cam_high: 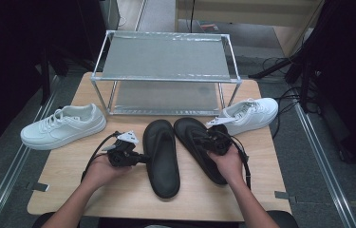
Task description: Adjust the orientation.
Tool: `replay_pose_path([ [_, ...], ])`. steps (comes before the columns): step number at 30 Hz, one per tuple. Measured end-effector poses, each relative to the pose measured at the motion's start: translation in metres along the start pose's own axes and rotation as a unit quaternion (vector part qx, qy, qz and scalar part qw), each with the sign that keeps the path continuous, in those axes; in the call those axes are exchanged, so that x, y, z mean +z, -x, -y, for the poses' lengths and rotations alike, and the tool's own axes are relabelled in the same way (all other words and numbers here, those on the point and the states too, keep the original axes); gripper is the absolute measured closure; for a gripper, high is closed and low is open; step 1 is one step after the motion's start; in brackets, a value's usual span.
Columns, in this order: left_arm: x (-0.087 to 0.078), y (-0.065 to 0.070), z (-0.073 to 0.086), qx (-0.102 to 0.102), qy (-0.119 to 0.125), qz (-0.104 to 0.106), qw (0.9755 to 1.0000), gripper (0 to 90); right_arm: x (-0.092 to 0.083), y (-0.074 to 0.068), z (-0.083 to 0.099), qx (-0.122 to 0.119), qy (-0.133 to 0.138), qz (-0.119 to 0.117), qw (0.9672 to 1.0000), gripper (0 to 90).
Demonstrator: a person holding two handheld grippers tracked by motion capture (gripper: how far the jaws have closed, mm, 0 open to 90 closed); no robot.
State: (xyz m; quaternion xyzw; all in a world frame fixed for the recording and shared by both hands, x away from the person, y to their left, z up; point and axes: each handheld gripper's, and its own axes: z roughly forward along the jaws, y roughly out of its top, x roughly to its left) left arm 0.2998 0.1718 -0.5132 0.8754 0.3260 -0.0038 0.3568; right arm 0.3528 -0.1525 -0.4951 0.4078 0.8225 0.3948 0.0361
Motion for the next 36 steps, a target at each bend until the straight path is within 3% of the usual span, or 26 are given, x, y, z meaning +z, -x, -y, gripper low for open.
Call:
replay_pose_path([
  [14,0.01,0.014,-0.005,0.013,-0.001,0.026,0.9996,89.3,0.005,-0.002,-0.001,0.012,0.014,0.0,0.9998,90.0],
  [25,0.029,0.035,-0.014,0.032,0.005,0.047,0.9984,88.6,0.008,-0.005,-0.001,0.011,0.02,-0.003,0.9997,90.0],
  [29,0.029,0.034,-0.014,0.028,0.006,0.056,0.998,88.3,0.007,-0.005,-0.001,0.011,0.021,0.003,0.9997,90.0],
  [36,0.022,0.029,-0.014,0.027,0.011,0.047,0.9985,85.6,-0.004,-0.006,0.001,0.007,0.024,0.0,0.9997,90.0],
])
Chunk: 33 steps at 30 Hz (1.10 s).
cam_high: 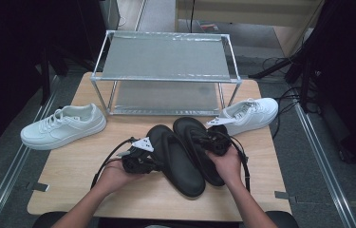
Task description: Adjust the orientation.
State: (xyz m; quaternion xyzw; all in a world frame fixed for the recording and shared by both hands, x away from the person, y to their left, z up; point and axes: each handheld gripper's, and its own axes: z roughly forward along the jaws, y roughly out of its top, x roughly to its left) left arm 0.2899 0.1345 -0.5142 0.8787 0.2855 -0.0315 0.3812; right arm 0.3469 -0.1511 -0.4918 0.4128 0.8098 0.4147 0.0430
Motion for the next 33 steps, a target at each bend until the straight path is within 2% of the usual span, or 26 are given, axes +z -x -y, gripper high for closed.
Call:
replay_pose_path([
  [9,-0.015,-0.01,0.0,-0.012,0.023,-0.014,0.9996,80.5,-0.015,-0.009,0.014,-0.011,-0.012,-0.004,0.9999,90.0],
  [10,-0.017,-0.011,0.0,-0.014,0.026,-0.014,0.9995,79.5,-0.015,-0.009,0.016,-0.011,-0.012,-0.005,0.9999,88.2],
  [11,-0.019,-0.013,0.0,-0.019,0.029,-0.015,0.9993,78.8,-0.014,-0.009,0.017,-0.01,-0.008,-0.004,0.9999,81.8],
  [14,-0.024,-0.016,0.0,-0.021,0.034,-0.021,0.999,78.5,-0.015,-0.01,0.02,-0.013,0.005,0.003,0.9999,78.9],
  [19,-0.029,-0.019,0.0,-0.022,0.037,-0.025,0.9988,76.8,-0.012,-0.01,0.023,-0.018,0.019,-0.01,0.9996,64.4],
  [21,-0.031,-0.02,0.0,-0.026,0.039,-0.027,0.9985,73.0,-0.009,-0.011,0.024,-0.024,0.022,-0.018,0.9993,58.1],
  [23,-0.032,-0.023,0.001,-0.029,0.032,-0.028,0.9987,65.6,-0.007,-0.013,0.026,-0.034,0.034,-0.021,0.9986,55.7],
  [26,-0.035,-0.025,0.003,-0.027,0.03,-0.04,0.9984,56.5,-0.003,-0.017,0.027,-0.035,0.029,-0.025,0.9987,51.2],
  [33,-0.042,-0.032,0.005,-0.041,0.046,-0.035,0.9975,47.7,0.008,-0.023,0.029,-0.03,0.015,-0.022,0.9992,43.8],
])
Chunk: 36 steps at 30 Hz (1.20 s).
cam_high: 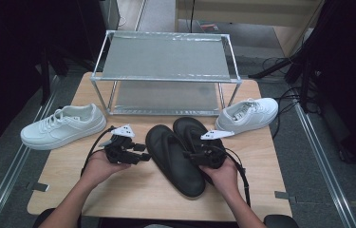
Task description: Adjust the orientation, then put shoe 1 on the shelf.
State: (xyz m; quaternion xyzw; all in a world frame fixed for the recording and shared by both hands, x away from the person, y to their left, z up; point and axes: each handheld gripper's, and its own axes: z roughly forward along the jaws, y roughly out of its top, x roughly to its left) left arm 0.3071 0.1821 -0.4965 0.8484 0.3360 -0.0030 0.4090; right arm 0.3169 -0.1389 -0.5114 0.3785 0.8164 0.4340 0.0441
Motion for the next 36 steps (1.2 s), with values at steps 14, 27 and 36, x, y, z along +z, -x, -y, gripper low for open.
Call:
replay_pose_path([
  [14,-0.002,-0.004,0.002,-0.005,0.002,-0.004,1.0,41.4,0.017,-0.008,0.004,-0.004,0.0,0.031,0.9995,45.8],
  [27,-0.005,-0.008,0.003,-0.008,0.008,-0.006,0.9999,39.1,0.02,-0.011,0.007,-0.013,0.013,0.072,0.9972,59.5],
  [36,-0.007,-0.008,0.005,-0.01,0.012,-0.005,0.9999,38.1,0.019,-0.014,0.005,-0.018,0.006,0.083,0.9964,69.4],
])
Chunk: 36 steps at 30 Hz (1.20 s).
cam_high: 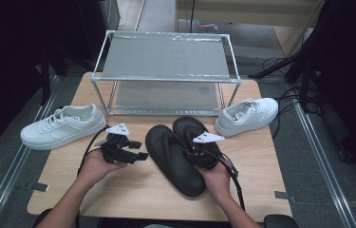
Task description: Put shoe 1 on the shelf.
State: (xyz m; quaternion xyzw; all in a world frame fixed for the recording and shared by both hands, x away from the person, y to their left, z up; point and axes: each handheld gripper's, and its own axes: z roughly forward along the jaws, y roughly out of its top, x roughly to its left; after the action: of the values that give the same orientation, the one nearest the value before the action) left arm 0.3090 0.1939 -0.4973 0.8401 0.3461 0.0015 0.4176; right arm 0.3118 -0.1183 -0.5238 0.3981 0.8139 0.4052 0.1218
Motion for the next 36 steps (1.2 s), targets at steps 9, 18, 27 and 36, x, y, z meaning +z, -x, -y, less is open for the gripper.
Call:
replay_pose_path([
  [9,-0.001,-0.001,0.001,-0.001,0.0,0.0,1.0,37.7,-0.001,0.0,-0.001,0.015,-0.006,0.002,0.9999,74.2],
  [18,-0.005,-0.002,0.004,-0.005,0.004,-0.004,1.0,37.7,-0.004,0.006,-0.006,0.031,-0.015,0.0,0.9994,75.4],
  [27,-0.009,-0.001,0.009,-0.008,0.002,-0.01,0.9999,37.3,-0.008,0.008,-0.016,0.036,-0.008,-0.009,0.9993,75.4],
  [36,-0.014,0.001,0.017,-0.013,0.003,-0.013,0.9998,36.9,-0.004,0.01,-0.024,0.036,-0.013,-0.018,0.9991,75.4],
])
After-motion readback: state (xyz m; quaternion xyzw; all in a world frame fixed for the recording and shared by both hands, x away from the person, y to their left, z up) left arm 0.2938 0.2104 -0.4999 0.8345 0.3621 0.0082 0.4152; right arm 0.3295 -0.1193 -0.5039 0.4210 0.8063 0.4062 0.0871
